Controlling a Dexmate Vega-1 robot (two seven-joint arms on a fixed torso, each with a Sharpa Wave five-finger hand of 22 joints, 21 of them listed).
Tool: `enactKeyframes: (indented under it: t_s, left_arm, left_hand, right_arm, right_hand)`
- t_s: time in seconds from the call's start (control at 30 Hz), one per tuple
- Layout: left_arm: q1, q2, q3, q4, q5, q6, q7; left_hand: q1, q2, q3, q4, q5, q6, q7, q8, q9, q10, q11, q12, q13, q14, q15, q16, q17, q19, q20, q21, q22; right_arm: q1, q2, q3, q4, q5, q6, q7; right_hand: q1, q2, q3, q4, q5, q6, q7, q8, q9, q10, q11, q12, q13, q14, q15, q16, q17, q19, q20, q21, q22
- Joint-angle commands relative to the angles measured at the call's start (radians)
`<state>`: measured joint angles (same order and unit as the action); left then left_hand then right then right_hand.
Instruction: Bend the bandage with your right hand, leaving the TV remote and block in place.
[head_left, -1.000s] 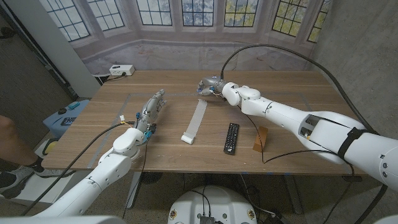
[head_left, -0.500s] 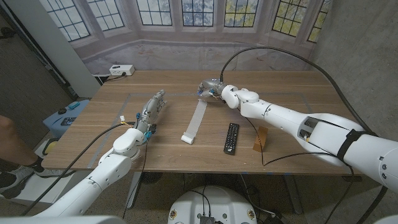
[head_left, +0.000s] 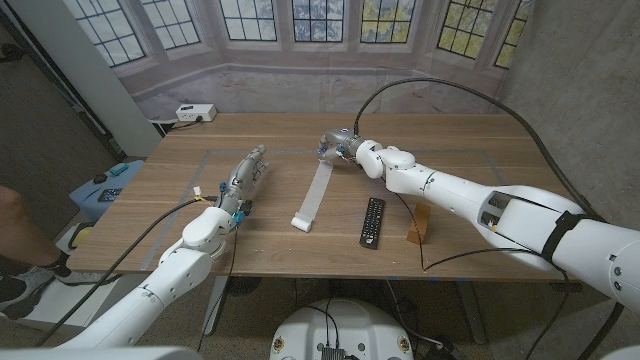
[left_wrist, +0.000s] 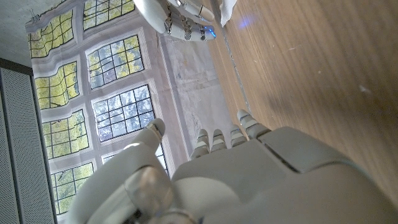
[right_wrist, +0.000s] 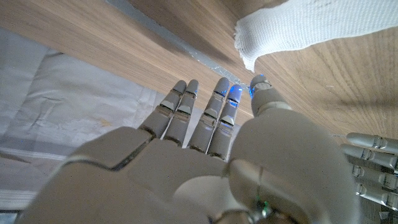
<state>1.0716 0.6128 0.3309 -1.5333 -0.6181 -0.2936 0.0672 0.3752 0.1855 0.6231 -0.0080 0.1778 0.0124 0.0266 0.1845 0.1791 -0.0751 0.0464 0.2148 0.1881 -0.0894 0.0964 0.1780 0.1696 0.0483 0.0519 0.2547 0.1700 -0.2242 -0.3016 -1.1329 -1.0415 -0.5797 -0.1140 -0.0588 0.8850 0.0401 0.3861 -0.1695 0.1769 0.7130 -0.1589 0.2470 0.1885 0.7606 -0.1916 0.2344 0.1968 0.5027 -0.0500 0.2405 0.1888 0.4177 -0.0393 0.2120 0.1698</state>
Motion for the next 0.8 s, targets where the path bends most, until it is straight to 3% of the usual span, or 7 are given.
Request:
enactKeyframes:
  t_s: [0.03, 0.37, 0.8]
  left_arm:
    - [0.007, -0.003, 0.002, -0.004, 0.001, -0.002, 0.002]
    - [0.022, 0.001, -0.006, -0.009, -0.003, -0.008, 0.007]
    - [0.023, -0.001, -0.007, -0.004, -0.005, -0.015, 0.003]
  left_hand:
    - [0.01, 0.002, -0.004, 0.003, 0.0, -0.005, -0.001, 0.0, 0.001, 0.002, -0.006, -0.002, 0.005, 0.002, 0.009, 0.004, 0.003, 0.01, 0.001, -0.006, 0.004]
    - [0.011, 0.002, -0.004, 0.003, 0.0, -0.005, 0.0, 0.001, 0.002, 0.002, -0.006, -0.003, 0.005, 0.002, 0.008, 0.004, 0.003, 0.01, 0.001, -0.009, 0.004]
    - [0.013, 0.002, -0.005, 0.003, 0.0, -0.003, 0.0, 0.001, 0.002, 0.002, -0.006, -0.003, 0.006, 0.002, 0.008, 0.004, 0.003, 0.012, 0.001, -0.013, 0.004]
  right_arm:
    - [-0.001, 0.01, -0.011, 0.014, -0.004, -0.006, -0.004]
    - [0.008, 0.036, -0.025, 0.06, -0.001, 0.001, -0.014]
    - [0.006, 0.032, -0.032, 0.054, -0.007, -0.01, -0.031]
  right_hand:
    - [0.01, -0.002, -0.003, -0.001, -0.002, 0.011, 0.0, 0.0, 0.002, 0.006, 0.003, -0.006, 0.003, 0.011, -0.16, 0.008, 0.002, 0.007, -0.078, -0.002, 0.005]
    - [0.015, -0.001, -0.008, 0.001, -0.002, 0.009, 0.0, -0.007, 0.002, 0.003, 0.004, -0.011, 0.005, 0.014, -0.16, 0.008, 0.003, 0.007, -0.077, -0.004, 0.005]
    - [0.028, 0.005, -0.017, 0.003, -0.001, 0.031, -0.007, -0.009, 0.002, 0.026, 0.01, -0.004, 0.015, 0.021, -0.163, 0.009, 0.006, 0.006, -0.075, -0.007, 0.005]
